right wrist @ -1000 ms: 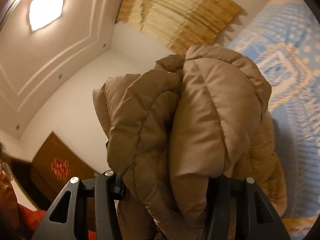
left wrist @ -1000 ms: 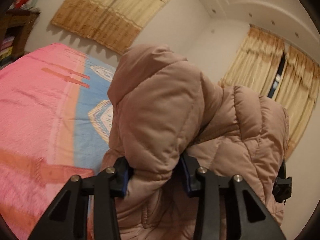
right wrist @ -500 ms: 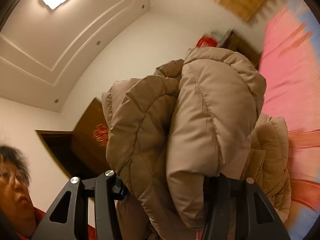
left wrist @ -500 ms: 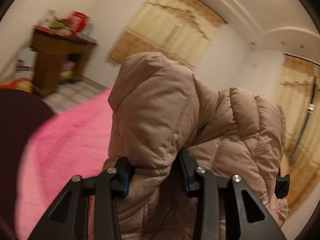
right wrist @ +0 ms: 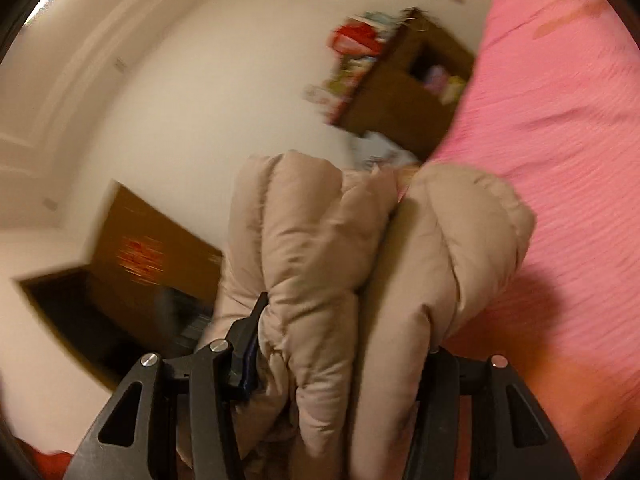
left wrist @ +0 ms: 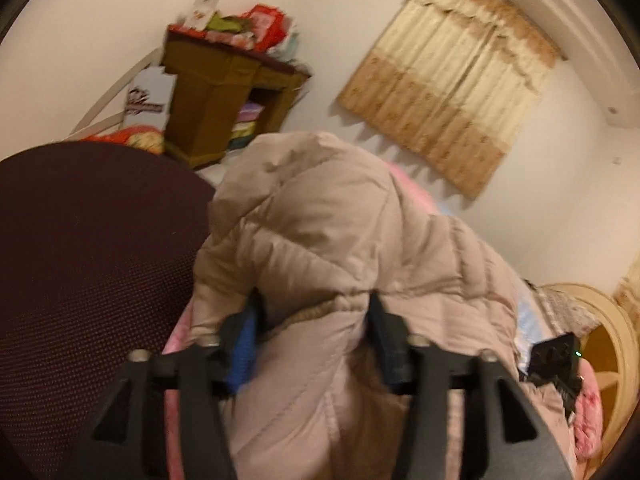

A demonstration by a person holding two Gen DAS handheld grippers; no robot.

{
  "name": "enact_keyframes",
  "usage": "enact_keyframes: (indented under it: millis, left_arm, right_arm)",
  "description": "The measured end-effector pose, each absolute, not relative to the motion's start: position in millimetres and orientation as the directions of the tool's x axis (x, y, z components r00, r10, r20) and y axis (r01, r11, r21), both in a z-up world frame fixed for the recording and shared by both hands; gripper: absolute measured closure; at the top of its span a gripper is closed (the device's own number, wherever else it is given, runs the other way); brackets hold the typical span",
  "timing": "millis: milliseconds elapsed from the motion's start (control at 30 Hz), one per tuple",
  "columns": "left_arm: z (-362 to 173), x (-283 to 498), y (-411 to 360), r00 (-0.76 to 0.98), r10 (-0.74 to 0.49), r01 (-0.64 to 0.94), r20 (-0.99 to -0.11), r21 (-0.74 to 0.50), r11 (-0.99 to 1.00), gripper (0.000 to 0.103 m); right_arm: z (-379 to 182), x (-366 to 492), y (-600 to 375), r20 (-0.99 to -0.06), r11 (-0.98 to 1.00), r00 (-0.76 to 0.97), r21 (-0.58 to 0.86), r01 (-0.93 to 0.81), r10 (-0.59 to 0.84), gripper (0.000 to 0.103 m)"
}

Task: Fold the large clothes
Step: 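Lift the folded jacket bundle with both grippers off the bed, then carry the bundle with both grippers and lower it onto the pink blanket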

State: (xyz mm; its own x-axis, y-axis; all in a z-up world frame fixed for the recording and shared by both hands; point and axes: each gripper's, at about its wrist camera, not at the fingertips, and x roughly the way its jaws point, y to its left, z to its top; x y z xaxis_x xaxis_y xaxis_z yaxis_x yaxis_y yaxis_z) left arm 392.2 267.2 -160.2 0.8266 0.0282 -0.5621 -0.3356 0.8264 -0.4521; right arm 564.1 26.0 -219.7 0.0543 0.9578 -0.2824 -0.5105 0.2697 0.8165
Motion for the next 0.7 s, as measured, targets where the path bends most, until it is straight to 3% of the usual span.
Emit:
enact_keyframes:
  millis: [100,167,300,533,700]
  left_arm:
    - [-181,404,284,0.782,0.076,-0.397,-0.618,-0.400,0.826,0.025]
    - [-191,402,300,0.770,0.066,-0.423,-0.635,-0.430,0.797,0.021]
    - [-202,402,311,0.740,0.058,-0.457,-0.670,-0.438,0.774,0.009]
    - [-169,372,299,0.729,0.049,-0.415,-0.682,-0.384,0.825,0.007]
    - [-133,328,279,0.756,0.186,-0.397,-0.628,-0.214,0.892,0.007]
  right_arm:
    - [-238,576,31,-0.336,0.330,0.075,0.814,-0.479,0.939,0.052]
    - [-247,579,39,-0.386,0.384,0.099,0.790,-0.479,0.917,0.052]
    - [-277,583,32,-0.372,0.383,0.105,0.841,-0.382,0.922,0.047]
    - [-271,570,-10,-0.345,0.373,0.144,0.877,-0.304,0.928,0.042]
    - [-206,530,-70,-0.323,0.430,0.313,0.816,-0.385,0.893,0.042]
